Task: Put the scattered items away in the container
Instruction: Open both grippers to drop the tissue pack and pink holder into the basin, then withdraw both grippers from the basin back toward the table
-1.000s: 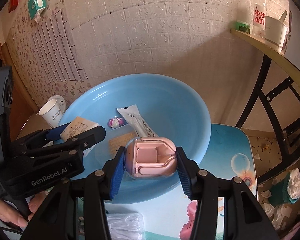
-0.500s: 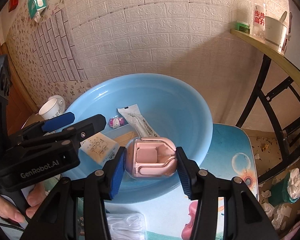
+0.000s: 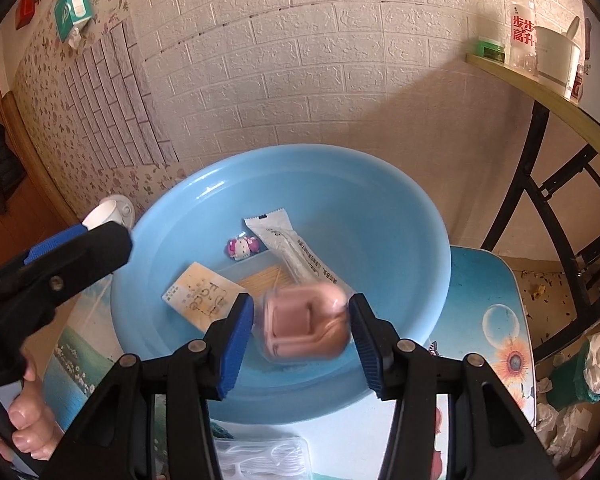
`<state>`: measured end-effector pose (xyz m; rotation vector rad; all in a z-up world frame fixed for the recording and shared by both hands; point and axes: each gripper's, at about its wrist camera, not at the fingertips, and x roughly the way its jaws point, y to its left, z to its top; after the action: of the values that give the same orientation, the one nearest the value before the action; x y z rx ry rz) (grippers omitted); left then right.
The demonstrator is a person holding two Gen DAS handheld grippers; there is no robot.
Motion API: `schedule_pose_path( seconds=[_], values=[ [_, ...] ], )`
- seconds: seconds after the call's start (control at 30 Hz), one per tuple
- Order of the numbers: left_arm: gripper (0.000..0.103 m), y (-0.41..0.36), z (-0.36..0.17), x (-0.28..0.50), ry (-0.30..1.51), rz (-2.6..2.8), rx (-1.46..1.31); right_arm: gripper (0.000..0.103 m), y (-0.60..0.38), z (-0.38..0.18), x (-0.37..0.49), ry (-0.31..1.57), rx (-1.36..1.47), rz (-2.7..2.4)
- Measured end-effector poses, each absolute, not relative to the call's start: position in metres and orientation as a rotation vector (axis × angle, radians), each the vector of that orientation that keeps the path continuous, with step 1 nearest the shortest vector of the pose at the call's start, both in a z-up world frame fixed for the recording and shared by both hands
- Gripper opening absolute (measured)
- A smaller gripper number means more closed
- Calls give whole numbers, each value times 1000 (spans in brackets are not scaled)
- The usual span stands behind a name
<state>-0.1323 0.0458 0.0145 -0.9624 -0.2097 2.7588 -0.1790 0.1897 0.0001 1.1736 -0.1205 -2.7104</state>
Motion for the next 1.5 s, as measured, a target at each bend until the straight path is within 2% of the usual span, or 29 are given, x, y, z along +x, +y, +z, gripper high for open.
schedule_pose_path(
  seconds=[0.1, 0.17, 0.43, 0.6, 0.67, 0.73, 1.0, 1.2, 1.37, 1.5],
  values=[
    [97, 41, 14, -129, -212, 2773, -970, 54, 188, 4, -179, -128, 1148, -2710],
    [97, 38, 13, -126, -224, 2778, -983, 62, 187, 8, -176, -116, 1131, -2721],
    [97, 25, 7, -103, -247, 2798, -1037, 63, 195, 18, -155, -129, 1121, -2733],
    [99, 25, 7, -84, -175, 2838, -1038, 63, 204, 27, -129, -131, 1090, -2760],
    [103, 26, 7, -75, -151, 2848, -1040, 74, 205, 29, -117, -130, 1072, -2767],
    [103, 24, 8, -67, -150, 2859, -1029, 79, 206, 30, -105, -126, 1045, -2786],
    [103, 19, 15, -37, -151, 2870, -1009, 79, 206, 29, -71, -121, 1055, -2778],
    [103, 13, 21, -15, -112, 2895, -968, 79, 212, 29, -35, -275, 974, -2803],
    [103, 6, 22, 1, -114, 2893, -957, 79, 202, 19, -16, -196, 1016, -2808],
    [103, 3, 18, 12, -93, 2902, -952, 79, 200, 6, -4, -204, 1077, -2772]
  ],
)
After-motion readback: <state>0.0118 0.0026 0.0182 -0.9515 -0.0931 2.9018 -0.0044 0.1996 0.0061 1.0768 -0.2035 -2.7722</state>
